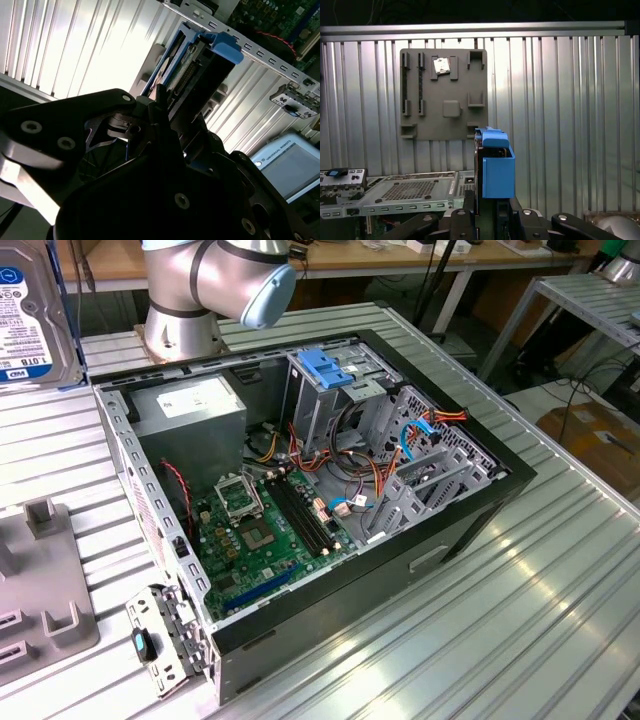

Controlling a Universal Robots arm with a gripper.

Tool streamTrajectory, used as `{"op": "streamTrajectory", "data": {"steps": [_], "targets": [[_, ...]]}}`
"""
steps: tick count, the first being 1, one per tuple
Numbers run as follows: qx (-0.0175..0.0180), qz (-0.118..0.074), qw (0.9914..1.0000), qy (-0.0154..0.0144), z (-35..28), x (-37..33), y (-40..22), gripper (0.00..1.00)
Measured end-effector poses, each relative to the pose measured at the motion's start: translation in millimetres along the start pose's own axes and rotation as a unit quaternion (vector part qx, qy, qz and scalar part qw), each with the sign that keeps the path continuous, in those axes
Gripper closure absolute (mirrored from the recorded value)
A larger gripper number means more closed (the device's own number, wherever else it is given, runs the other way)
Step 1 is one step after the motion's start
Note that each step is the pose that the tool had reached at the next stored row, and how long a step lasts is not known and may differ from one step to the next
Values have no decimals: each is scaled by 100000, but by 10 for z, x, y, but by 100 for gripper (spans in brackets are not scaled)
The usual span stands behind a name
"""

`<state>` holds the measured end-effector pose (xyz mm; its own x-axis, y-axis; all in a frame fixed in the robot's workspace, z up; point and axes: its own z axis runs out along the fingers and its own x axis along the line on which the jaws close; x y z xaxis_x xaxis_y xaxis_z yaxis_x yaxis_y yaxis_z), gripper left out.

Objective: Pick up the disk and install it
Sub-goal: 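Pick up the disk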

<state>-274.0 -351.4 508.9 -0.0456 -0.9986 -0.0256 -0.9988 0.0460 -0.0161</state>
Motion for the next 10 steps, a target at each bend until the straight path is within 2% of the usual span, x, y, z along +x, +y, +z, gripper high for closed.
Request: {"op": "streamTrajectory", "data": {"steps": [4, 10], "targets": [[4, -1, 100000, -4, 2, -3, -70, 65], [0, -1, 100000, 1, 4, -10, -207, 65]]}}
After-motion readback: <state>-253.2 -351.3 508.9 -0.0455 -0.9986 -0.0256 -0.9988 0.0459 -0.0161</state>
